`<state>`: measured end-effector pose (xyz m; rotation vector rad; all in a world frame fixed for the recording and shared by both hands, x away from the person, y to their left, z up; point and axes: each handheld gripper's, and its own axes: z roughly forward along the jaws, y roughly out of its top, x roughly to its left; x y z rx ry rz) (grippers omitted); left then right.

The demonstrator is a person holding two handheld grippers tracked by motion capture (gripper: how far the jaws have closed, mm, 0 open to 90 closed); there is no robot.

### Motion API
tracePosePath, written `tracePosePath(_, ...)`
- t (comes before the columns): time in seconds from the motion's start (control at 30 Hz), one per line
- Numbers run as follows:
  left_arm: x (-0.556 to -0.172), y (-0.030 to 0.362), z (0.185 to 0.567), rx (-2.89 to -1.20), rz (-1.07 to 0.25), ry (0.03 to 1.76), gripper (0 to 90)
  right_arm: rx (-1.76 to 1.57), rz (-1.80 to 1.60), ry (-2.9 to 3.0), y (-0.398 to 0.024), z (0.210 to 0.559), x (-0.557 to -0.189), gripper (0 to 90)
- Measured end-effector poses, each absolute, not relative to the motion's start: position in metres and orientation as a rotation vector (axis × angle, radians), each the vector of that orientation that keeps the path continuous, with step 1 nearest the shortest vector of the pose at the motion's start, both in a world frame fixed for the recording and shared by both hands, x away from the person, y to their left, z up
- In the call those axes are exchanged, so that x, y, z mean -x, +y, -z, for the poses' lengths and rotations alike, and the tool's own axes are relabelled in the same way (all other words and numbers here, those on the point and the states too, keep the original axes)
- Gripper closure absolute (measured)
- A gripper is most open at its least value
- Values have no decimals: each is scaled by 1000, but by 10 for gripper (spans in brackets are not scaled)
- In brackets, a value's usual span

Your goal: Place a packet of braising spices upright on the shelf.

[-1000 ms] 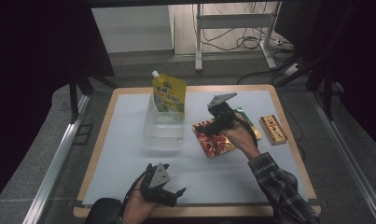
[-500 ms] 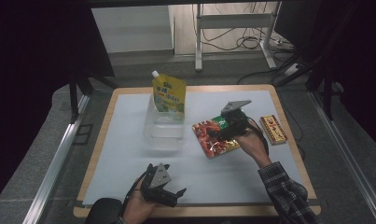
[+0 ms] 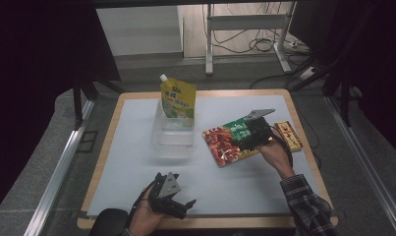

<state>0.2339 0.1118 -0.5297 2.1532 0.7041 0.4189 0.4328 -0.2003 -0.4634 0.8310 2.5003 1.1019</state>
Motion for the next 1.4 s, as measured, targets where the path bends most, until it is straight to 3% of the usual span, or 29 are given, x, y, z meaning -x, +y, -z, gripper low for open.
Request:
tracePosePath(0.73,-233,110,530,-2153,-418,694,9,-1005,-1040,2422,-262,487,-458,29)
tracePosePath(1.4,-233,109,531,-2168,-418,684,9,-1134,-952,2463,-273,515,-471,30)
